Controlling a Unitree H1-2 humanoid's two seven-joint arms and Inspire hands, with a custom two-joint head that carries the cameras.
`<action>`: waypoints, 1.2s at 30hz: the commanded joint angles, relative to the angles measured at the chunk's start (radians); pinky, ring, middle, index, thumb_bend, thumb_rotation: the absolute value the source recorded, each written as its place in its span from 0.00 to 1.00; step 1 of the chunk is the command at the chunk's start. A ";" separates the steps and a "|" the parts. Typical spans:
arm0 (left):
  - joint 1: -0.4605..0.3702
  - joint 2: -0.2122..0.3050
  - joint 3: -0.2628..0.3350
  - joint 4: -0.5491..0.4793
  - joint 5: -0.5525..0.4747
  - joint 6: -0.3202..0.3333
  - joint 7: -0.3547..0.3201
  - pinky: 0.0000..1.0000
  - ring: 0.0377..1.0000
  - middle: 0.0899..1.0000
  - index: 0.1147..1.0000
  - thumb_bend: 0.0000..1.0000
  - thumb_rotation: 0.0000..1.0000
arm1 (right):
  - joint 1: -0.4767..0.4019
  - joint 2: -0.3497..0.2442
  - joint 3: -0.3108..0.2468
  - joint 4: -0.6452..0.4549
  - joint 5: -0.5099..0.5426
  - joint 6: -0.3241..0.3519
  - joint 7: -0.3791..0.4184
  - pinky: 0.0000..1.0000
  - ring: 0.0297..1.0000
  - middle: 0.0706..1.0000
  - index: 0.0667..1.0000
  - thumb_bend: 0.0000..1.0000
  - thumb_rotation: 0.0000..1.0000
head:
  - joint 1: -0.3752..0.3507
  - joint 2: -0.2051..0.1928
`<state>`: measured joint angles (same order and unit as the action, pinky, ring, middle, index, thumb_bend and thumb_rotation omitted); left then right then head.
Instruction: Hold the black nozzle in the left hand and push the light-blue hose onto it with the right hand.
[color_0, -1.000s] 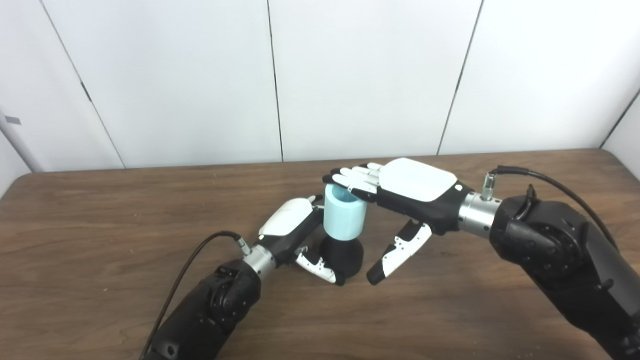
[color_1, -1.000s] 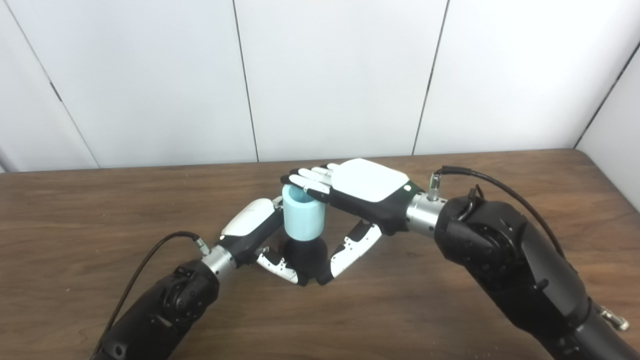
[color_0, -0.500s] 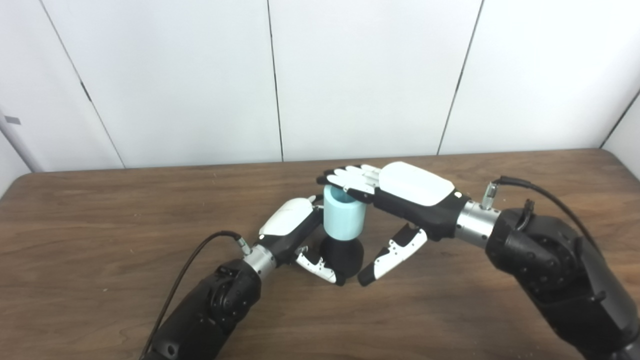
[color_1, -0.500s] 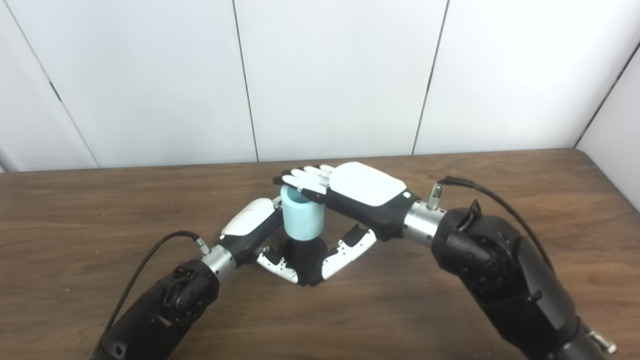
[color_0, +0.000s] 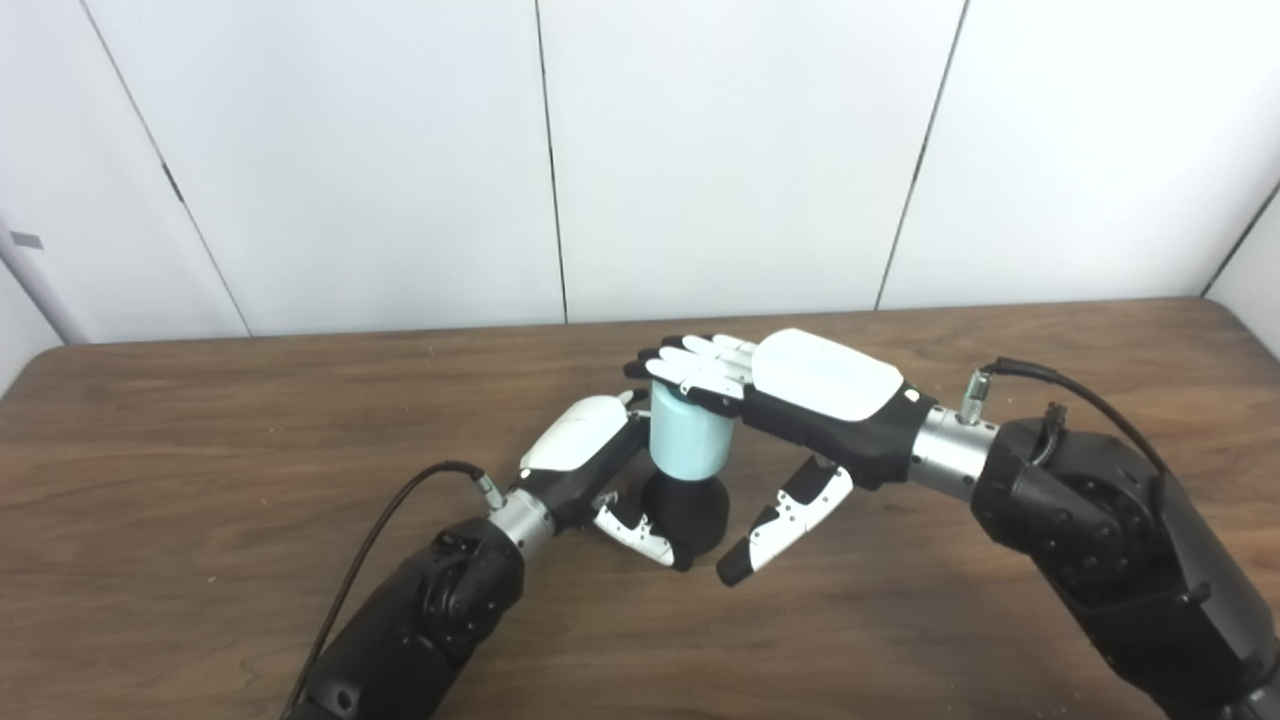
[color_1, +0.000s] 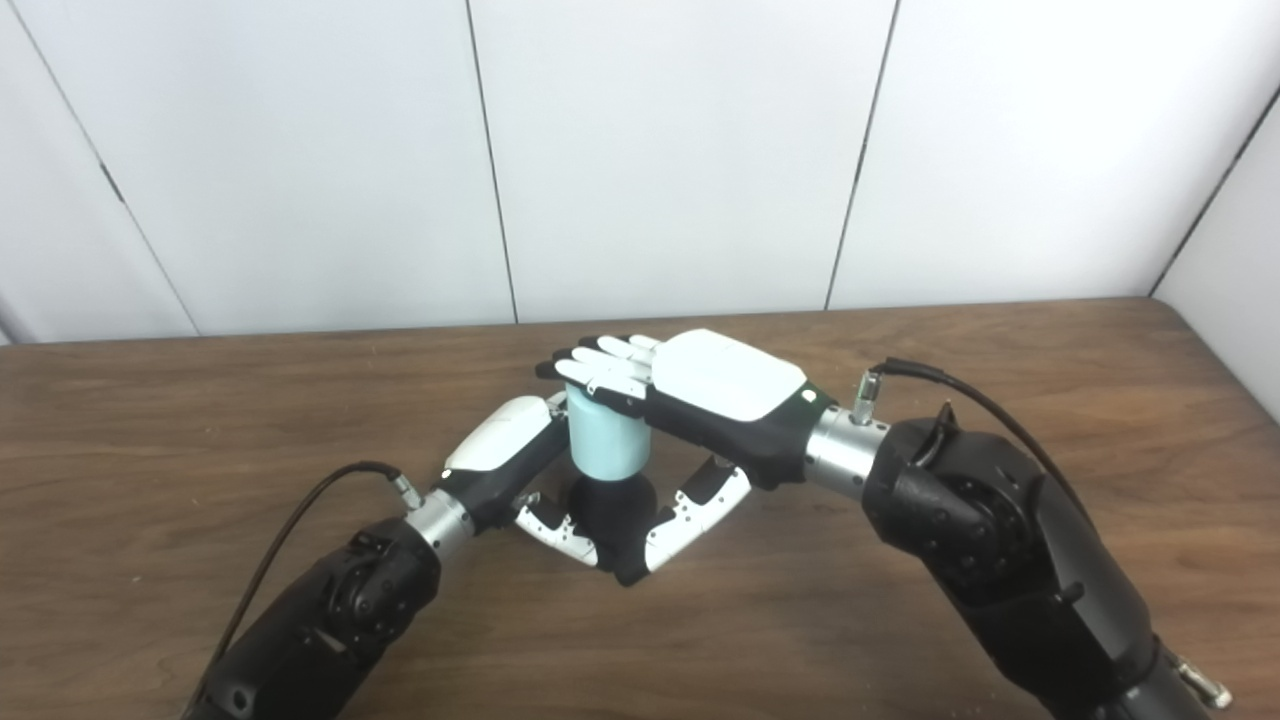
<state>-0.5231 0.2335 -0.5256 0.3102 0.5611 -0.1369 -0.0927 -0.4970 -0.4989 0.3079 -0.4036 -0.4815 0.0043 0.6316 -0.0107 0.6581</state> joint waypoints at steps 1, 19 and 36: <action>0.014 0.011 -0.026 0.032 0.050 0.036 -0.064 1.00 0.57 0.40 0.43 0.53 0.00 | -0.026 -0.012 -0.014 -0.027 0.010 -0.003 0.005 1.00 1.00 1.00 1.00 0.70 0.68 | -0.001 0.001; 0.015 0.016 -0.024 0.029 0.046 0.028 -0.065 1.00 0.57 0.40 0.43 0.53 0.00 | -0.005 -0.050 0.028 0.007 -0.037 0.002 0.064 1.00 1.00 1.00 0.98 0.76 0.77 | 0.000 0.007; 0.020 0.017 -0.021 0.015 0.043 0.036 -0.071 1.00 0.57 0.40 0.43 0.53 0.00 | 0.012 -0.042 0.082 0.008 0.008 0.051 0.101 1.00 1.00 1.00 0.97 0.79 0.80 | 0.001 0.020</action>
<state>-0.5223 0.2343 -0.5242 0.3073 0.5611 -0.1347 -0.0955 -0.5072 -0.5186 0.3503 -0.4029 -0.4959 0.0376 0.6466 -0.0077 0.6765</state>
